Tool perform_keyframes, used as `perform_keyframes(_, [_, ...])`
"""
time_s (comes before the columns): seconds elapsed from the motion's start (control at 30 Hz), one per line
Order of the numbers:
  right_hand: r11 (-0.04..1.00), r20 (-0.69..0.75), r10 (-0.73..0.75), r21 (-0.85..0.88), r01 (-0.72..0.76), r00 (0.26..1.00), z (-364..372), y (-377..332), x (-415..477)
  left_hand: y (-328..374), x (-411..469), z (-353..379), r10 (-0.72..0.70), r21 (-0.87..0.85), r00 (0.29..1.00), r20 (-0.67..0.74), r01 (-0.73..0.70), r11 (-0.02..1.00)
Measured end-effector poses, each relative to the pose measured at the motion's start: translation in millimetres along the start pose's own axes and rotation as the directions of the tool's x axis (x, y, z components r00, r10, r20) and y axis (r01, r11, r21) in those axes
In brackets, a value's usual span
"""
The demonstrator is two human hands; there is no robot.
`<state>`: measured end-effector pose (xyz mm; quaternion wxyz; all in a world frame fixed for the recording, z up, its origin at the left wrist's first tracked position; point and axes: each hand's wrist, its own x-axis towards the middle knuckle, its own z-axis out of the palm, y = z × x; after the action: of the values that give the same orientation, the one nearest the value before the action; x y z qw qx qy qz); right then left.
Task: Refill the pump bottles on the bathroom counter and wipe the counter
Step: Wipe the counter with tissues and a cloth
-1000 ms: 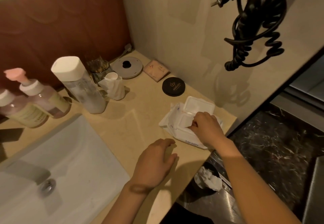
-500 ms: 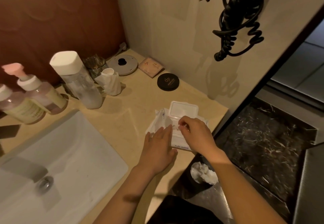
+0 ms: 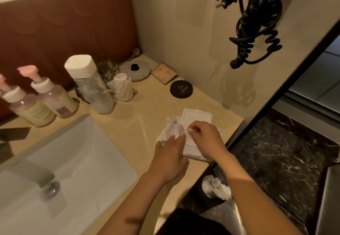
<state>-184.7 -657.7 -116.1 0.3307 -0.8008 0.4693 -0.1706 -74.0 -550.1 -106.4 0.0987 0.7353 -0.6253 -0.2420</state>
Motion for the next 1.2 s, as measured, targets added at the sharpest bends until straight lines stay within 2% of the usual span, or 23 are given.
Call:
perform_keyframes(0.13, [0.994,-0.1,-0.111,-0.028,0.109,0.989,6.9,-2.2,3.2,2.4,1.7,-4.8,0.023,0.024,0.997,-0.075,-0.021,0.999])
perform_keyframes(0.3, [0.981,-0.247,-0.106,0.13,0.141,0.963,5.7,-4.1,3.3,-0.6,7.1,-5.7,0.002,0.064,0.996,-0.087,0.004,0.998])
perform_keyframes(0.57, [0.993,0.038,0.023,0.112,-0.027,0.999,4.2,5.9,4.6,-2.6,9.5,-1.2,-0.016,0.124,1.0,-0.013,0.017,0.992])
perform_keyframes(0.63, [0.992,0.037,0.024,0.122,-0.028,0.999,3.8,6.2,5.5,-2.9,8.6,1.3,-0.016,0.134,1.0,0.018,0.013,0.991])
perform_keyframes(0.83, [0.99,-0.105,-0.047,0.128,0.06,0.993,-1.0,7.1,5.2,-2.5,10.6,10.2,-0.014,0.204,1.0,0.014,0.011,0.979])
perform_keyframes(0.9, [0.983,-0.127,-0.075,0.158,0.095,0.989,-3.4,9.5,4.2,-1.1,14.1,14.4,0.0,0.245,0.999,-0.038,0.01,0.97])
perform_keyframes(1.03, [0.966,-0.131,-0.088,0.23,0.117,0.987,-12.1,9.1,5.5,1.4,27.5,18.3,0.114,0.359,0.959,-0.259,-0.014,0.933])
perform_keyframes(1.2, [0.944,-0.216,-0.069,0.302,0.134,0.974,-32.1,3.2,11.8,9.7,44.3,5.6,0.196,0.328,0.889,-0.415,-0.055,0.943])
